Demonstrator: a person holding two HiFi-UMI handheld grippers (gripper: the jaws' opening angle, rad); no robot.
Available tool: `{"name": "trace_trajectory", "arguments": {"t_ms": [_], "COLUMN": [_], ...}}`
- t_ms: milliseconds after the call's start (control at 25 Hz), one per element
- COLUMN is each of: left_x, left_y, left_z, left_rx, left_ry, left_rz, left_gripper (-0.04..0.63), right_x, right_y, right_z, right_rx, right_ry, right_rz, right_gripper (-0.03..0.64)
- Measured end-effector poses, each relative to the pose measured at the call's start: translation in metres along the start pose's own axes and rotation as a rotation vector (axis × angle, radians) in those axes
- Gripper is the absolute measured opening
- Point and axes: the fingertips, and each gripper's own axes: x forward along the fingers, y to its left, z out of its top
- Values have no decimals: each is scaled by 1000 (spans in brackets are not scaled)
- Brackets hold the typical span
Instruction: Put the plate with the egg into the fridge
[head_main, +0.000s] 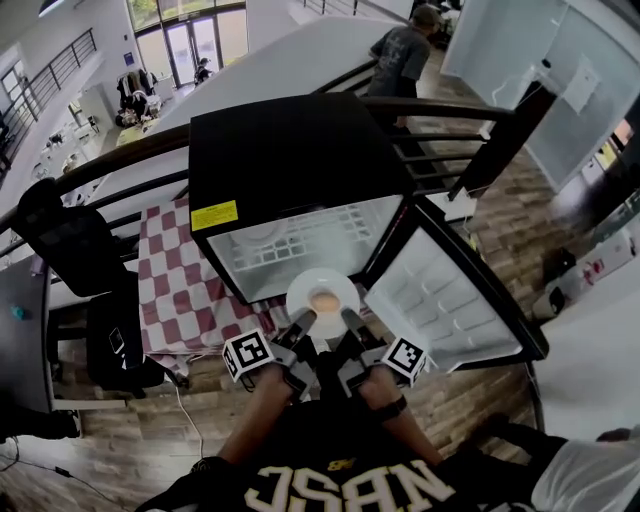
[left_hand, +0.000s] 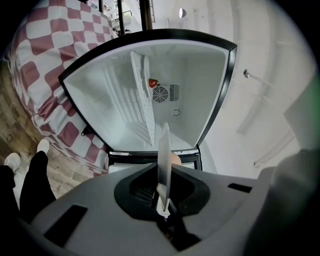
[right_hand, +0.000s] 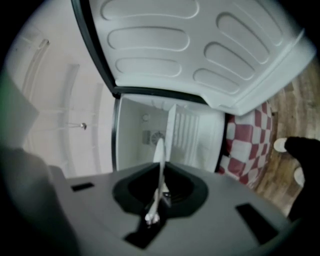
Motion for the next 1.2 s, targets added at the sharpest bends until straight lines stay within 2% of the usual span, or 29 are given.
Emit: {"name": "trace_trajectory", "arguments": {"t_ms": [120, 560, 800, 1200], "left_x": [18, 63, 78, 104], "left_y": [-8, -3, 9, 14], "left_z": [9, 44, 66, 81], "left_rx": [14, -29, 4, 18], "left_ry": [-9, -65, -99, -94], "left_rz": [-9, -20, -6, 22], "left_gripper": [40, 40, 38, 38], "right_x": [14, 59, 81, 98], "right_y": [8, 11, 2, -4], "right_z": [17, 53, 62, 80], "right_rx": [-10, -1, -25, -48], "right_ry": [0, 7, 24, 10], "right_rz": [18, 18, 3, -36], "right_gripper": [44, 44, 44, 44]}}
